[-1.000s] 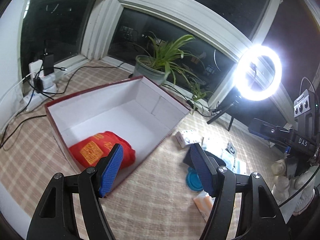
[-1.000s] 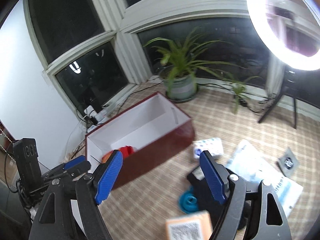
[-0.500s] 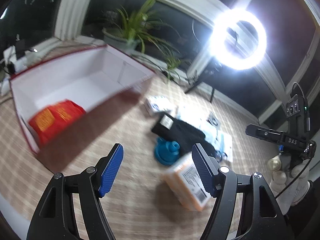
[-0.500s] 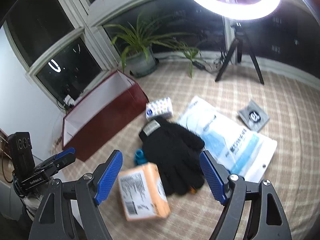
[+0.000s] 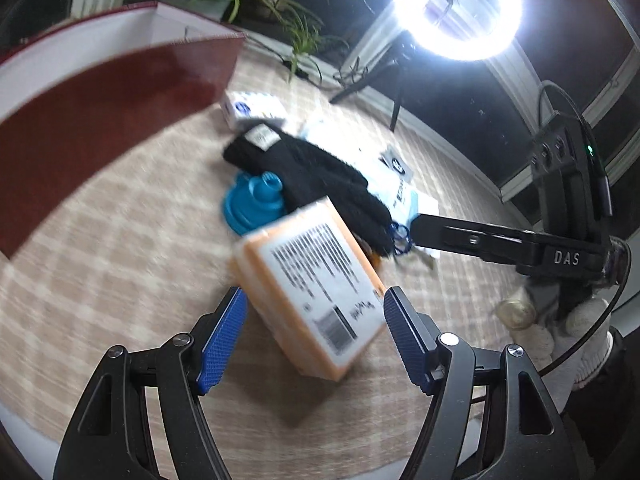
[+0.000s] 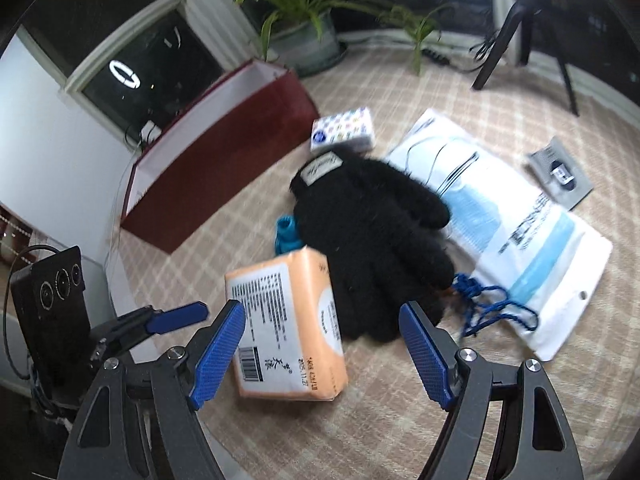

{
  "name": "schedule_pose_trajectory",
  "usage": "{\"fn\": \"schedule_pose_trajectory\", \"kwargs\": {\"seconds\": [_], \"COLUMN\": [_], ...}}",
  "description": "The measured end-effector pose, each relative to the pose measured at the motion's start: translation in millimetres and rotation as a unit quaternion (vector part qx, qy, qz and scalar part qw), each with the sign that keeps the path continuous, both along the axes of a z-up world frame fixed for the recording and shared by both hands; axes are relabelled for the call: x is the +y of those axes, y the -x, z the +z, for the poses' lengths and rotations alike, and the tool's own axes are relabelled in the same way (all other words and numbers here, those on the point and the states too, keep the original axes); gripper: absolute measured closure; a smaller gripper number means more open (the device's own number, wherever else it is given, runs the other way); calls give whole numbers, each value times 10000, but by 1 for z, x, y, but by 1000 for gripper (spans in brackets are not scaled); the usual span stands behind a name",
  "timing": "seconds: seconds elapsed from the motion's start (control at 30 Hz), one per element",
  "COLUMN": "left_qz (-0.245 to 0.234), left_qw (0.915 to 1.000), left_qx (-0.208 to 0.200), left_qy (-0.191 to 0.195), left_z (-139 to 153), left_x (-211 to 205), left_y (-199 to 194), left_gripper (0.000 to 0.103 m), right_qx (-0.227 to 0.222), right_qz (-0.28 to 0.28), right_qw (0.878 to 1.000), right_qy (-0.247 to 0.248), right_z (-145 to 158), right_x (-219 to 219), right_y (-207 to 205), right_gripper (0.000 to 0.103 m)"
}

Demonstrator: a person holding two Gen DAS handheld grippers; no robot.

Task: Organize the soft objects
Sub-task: 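Move the right tool back to the orange tissue pack, then close the right gripper on the orange tissue pack and lift it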

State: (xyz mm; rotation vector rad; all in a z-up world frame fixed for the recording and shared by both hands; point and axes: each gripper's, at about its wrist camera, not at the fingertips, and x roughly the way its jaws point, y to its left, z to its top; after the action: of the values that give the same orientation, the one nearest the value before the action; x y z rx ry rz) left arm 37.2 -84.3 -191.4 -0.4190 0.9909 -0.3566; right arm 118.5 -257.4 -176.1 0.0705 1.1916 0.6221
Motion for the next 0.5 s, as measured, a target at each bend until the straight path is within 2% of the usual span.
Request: {"fn": "schedule_pose_trajectory", "kwargs": {"seconds": [0.33, 0.4, 0.5], "left_qz": [96, 134, 185], "left_qw": [9996, 9995, 9992], "left_qx": [246, 289, 342], "left_qy": [81, 83, 99], "left_z": [-17, -21, -25], "left_x": [-18, -20, -22], "left_y": [6, 6, 5], "left_gripper": [32, 32, 32], "right_qx": [638, 745, 849], "right_qz": [368, 448, 568], "right_qw": [9973, 9962, 9947], "right_qy": [-69, -84, -98], "right_z": [-35, -41, -46], "right_x": [14, 16, 20], "right_y": [-7, -8, -9], "right_gripper": [35, 41, 44]}}
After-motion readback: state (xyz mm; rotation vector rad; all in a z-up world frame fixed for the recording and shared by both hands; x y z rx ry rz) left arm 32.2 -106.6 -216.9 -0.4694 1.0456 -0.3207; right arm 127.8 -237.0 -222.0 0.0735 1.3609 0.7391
